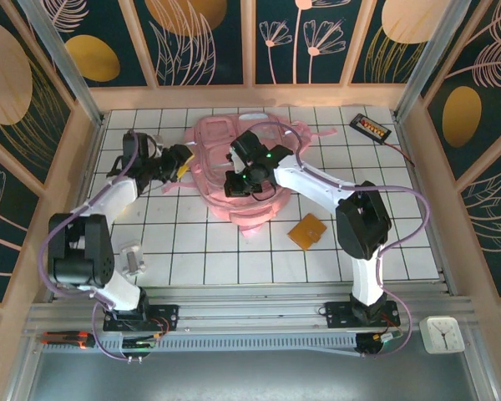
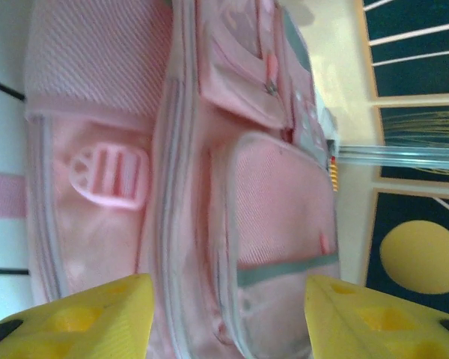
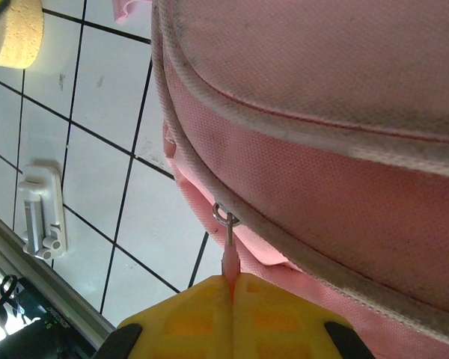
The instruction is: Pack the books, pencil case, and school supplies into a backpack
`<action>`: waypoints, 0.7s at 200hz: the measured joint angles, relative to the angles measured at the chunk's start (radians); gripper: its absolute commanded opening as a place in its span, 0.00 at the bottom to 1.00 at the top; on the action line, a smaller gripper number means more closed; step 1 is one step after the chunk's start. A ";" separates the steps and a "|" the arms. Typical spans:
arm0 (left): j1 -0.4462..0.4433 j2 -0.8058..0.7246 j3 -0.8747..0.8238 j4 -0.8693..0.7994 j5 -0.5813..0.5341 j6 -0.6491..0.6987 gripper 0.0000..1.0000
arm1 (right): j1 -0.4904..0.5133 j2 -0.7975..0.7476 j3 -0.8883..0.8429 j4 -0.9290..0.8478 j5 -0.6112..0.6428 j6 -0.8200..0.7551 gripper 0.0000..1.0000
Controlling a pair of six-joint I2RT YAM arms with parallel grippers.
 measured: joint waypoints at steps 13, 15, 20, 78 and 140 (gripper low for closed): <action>-0.031 -0.026 -0.065 0.052 0.006 -0.047 0.49 | 0.000 0.006 0.010 -0.006 -0.002 0.000 0.00; -0.038 -0.029 -0.077 0.062 0.007 -0.051 0.49 | 0.000 0.008 0.012 -0.007 -0.002 0.000 0.00; -0.054 -0.031 -0.102 0.089 0.012 -0.078 0.49 | 0.000 0.010 0.015 -0.008 -0.003 0.000 0.00; -0.143 0.023 -0.188 0.281 0.028 -0.256 0.42 | 0.000 0.015 0.047 -0.034 -0.001 0.000 0.00; -0.146 0.084 -0.182 0.337 0.037 -0.321 0.00 | 0.011 0.015 0.047 -0.034 0.015 0.005 0.00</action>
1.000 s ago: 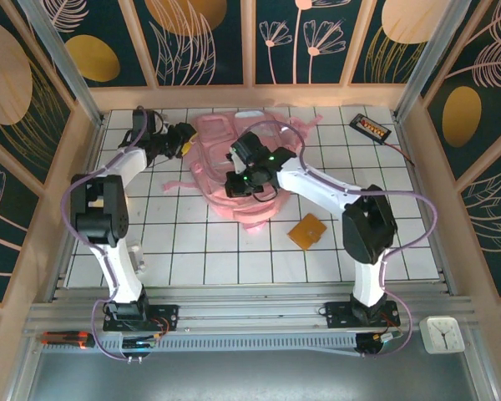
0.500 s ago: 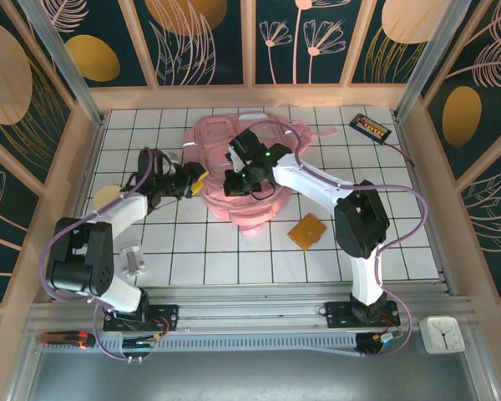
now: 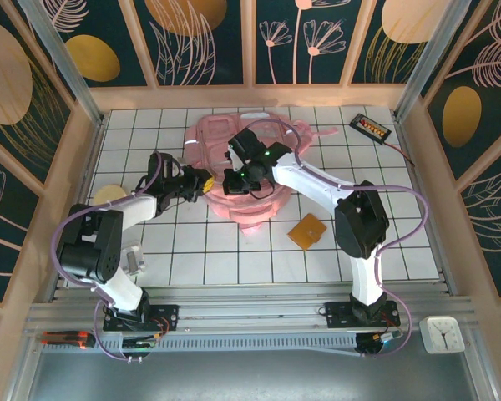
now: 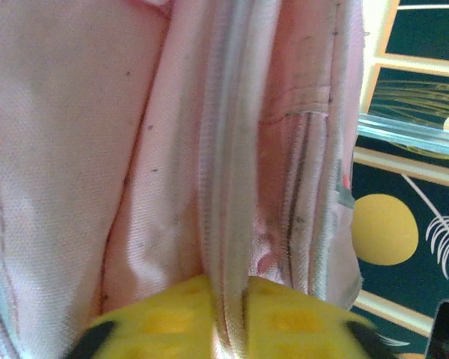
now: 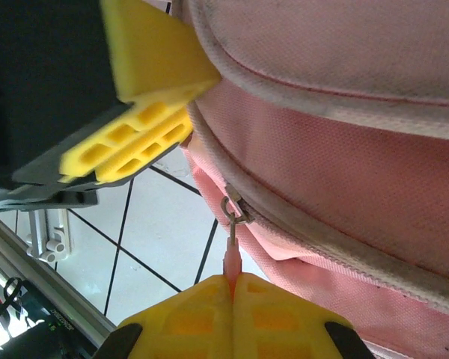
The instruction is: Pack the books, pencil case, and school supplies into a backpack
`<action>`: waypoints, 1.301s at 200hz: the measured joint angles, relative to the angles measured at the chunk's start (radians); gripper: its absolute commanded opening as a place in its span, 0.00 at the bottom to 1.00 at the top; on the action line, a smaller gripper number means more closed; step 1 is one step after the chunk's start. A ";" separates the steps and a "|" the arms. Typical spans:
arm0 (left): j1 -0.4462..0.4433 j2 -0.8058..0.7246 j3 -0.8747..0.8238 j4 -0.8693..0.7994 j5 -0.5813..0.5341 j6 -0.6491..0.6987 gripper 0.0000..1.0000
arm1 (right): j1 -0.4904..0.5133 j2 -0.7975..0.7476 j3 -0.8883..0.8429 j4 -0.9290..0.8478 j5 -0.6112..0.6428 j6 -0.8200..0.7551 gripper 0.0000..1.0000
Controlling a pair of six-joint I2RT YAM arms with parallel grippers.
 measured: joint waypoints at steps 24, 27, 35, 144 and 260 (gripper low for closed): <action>0.000 0.005 0.002 0.003 0.008 0.001 0.00 | 0.002 0.000 0.000 -0.015 0.030 0.002 0.00; 0.000 0.005 0.003 0.003 0.008 0.002 0.00 | 0.002 0.000 0.000 -0.020 0.039 0.002 0.00; 0.000 0.005 0.005 0.001 0.008 0.008 0.00 | 0.001 0.000 0.000 -0.031 0.063 0.002 0.00; 0.106 -0.076 0.079 -0.275 0.028 0.251 0.00 | -0.281 -0.129 -0.133 -0.139 0.347 -0.044 0.00; 0.137 -0.084 0.083 -0.303 0.083 0.277 0.00 | -0.109 -0.073 0.015 -0.098 0.220 -0.005 0.62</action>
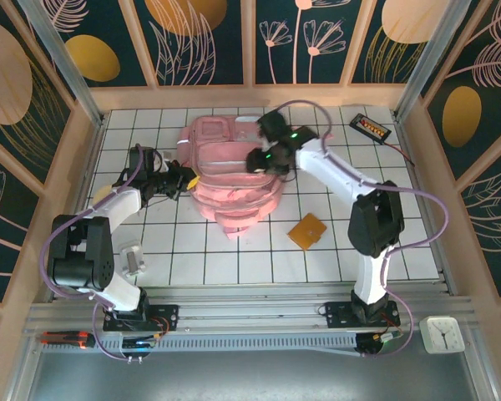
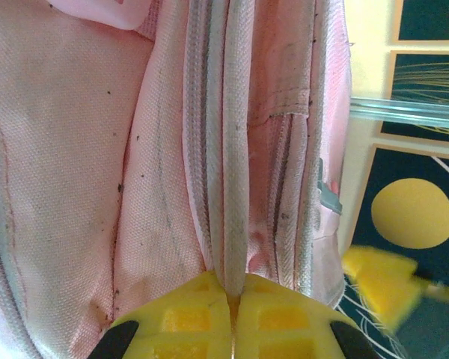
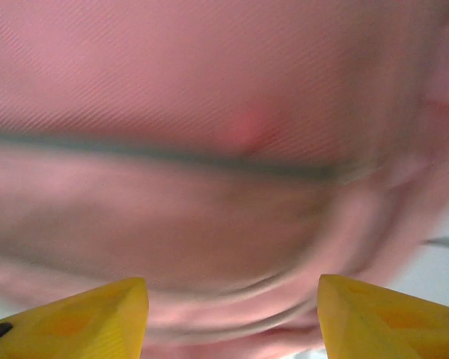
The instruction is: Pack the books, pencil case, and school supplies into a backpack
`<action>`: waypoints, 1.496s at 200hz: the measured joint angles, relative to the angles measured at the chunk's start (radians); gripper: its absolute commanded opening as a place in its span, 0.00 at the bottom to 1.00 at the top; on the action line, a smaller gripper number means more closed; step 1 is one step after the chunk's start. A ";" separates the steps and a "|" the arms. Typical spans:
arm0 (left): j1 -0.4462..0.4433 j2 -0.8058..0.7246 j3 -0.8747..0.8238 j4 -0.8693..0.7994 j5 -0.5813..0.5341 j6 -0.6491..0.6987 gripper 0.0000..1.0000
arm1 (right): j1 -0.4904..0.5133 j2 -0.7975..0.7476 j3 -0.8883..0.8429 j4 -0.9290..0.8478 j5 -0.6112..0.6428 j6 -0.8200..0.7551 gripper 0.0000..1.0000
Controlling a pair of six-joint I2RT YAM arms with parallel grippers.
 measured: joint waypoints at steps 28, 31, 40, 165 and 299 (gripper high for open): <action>0.000 0.000 -0.006 0.024 0.011 -0.025 0.00 | 0.157 -0.005 -0.043 0.012 -0.021 0.090 0.62; 0.000 0.000 -0.006 0.026 0.013 -0.028 0.00 | 0.161 -0.003 -0.044 0.011 -0.020 0.098 0.62; 0.000 0.000 -0.006 0.030 0.014 -0.032 0.00 | 0.167 0.004 -0.044 0.013 -0.013 0.121 0.62; -0.027 0.000 -0.007 0.082 0.023 -0.090 0.00 | 0.166 0.111 -0.015 0.036 0.106 0.312 0.43; -0.031 0.003 0.012 0.068 0.020 -0.081 0.00 | 0.166 0.103 -0.014 0.012 0.159 0.314 0.00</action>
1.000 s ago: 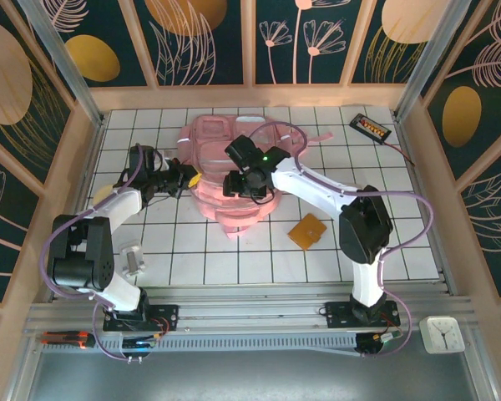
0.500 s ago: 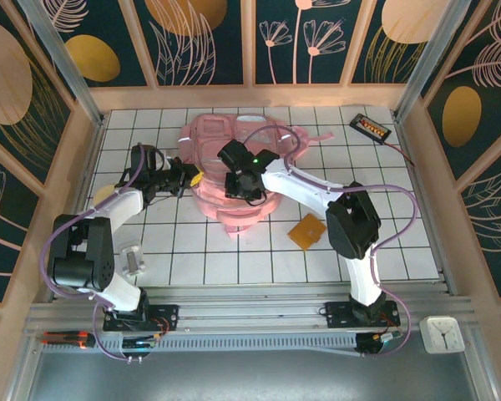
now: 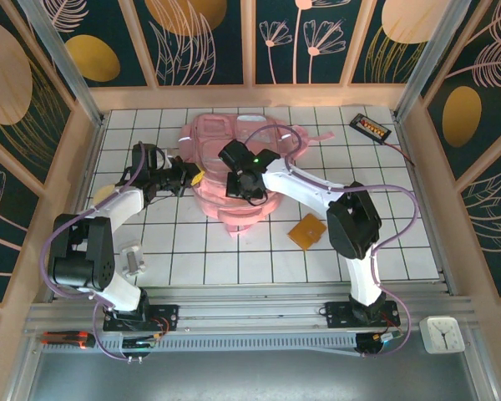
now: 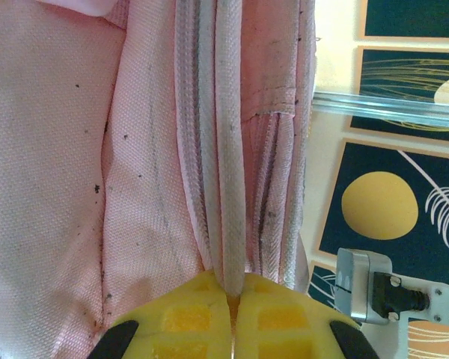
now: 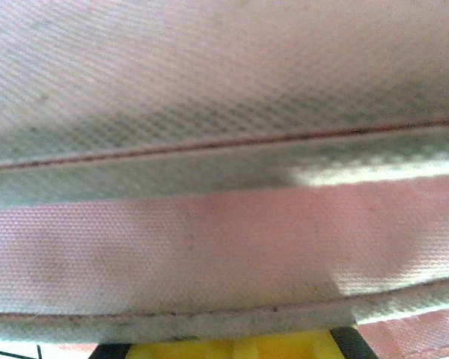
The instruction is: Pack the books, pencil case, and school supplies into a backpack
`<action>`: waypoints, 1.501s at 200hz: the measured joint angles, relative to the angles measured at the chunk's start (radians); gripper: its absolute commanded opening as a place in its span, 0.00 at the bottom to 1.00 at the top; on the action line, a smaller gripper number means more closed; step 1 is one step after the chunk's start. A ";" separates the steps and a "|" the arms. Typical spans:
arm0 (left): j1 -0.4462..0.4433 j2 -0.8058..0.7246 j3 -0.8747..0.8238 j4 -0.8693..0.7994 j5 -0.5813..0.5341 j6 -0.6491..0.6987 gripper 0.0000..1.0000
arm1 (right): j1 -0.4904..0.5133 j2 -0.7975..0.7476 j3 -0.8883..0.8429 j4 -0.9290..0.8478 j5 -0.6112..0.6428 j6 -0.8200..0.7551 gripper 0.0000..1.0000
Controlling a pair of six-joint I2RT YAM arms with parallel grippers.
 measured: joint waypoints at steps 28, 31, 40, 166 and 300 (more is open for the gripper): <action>0.000 0.000 0.008 -0.030 0.020 0.021 0.00 | -0.035 -0.103 -0.120 0.049 -0.026 -0.032 0.00; -0.001 0.000 0.008 -0.032 0.027 0.022 0.00 | -0.043 -0.119 -0.137 0.058 -0.032 -0.038 0.00; -0.003 0.000 0.012 -0.042 0.048 0.027 0.00 | -0.065 -0.155 -0.174 0.080 -0.054 -0.060 0.00; 0.033 0.019 0.079 -0.088 0.063 0.068 0.00 | -0.320 -0.193 -0.208 0.076 -0.155 -0.471 0.00; 0.094 -0.193 -0.161 0.058 -0.005 -0.039 0.54 | -0.032 -0.015 0.044 0.059 -0.265 -0.378 0.00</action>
